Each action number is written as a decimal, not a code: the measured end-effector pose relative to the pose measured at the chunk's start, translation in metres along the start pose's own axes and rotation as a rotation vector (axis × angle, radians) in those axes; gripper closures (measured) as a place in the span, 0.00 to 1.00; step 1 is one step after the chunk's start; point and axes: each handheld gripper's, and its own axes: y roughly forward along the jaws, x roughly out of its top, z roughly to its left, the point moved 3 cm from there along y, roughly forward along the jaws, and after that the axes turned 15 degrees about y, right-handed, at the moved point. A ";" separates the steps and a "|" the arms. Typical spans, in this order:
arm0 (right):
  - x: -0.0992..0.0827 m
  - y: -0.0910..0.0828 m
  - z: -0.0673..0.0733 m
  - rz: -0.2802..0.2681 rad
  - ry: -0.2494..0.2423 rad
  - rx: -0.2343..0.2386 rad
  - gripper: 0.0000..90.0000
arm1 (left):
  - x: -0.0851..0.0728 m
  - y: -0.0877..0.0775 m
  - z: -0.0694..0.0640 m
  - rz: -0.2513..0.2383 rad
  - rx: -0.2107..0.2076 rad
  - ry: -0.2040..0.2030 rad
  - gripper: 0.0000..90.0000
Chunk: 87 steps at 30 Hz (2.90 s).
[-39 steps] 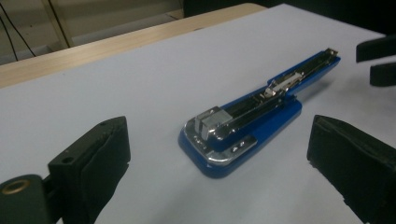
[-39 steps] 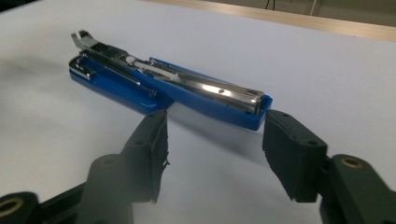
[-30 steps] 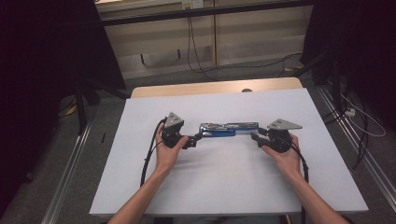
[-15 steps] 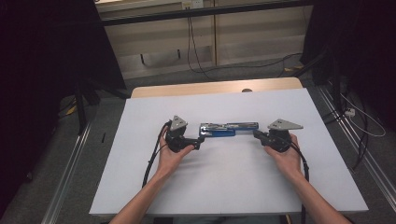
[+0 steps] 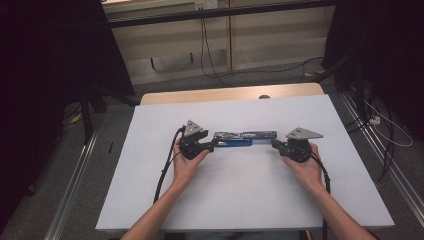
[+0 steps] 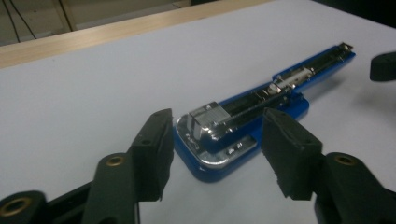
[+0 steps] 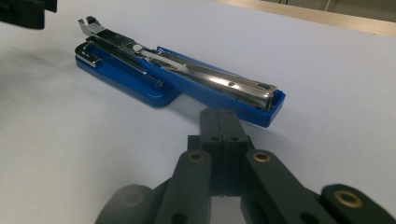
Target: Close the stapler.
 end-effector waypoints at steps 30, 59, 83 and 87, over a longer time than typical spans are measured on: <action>0.000 0.002 0.001 0.023 -0.023 0.007 1.00 | -0.002 0.032 -0.007 0.134 -0.101 0.043 1.00; 0.006 0.010 -0.005 0.112 0.018 -0.028 1.00 | -0.003 0.033 -0.008 0.131 -0.098 0.039 1.00; 0.007 0.026 -0.004 0.215 -0.026 -0.073 1.00 | -0.003 0.032 -0.007 0.138 -0.118 0.058 1.00; 0.007 0.027 -0.005 0.205 -0.017 -0.068 1.00 | -0.003 0.032 -0.008 0.130 -0.111 0.054 1.00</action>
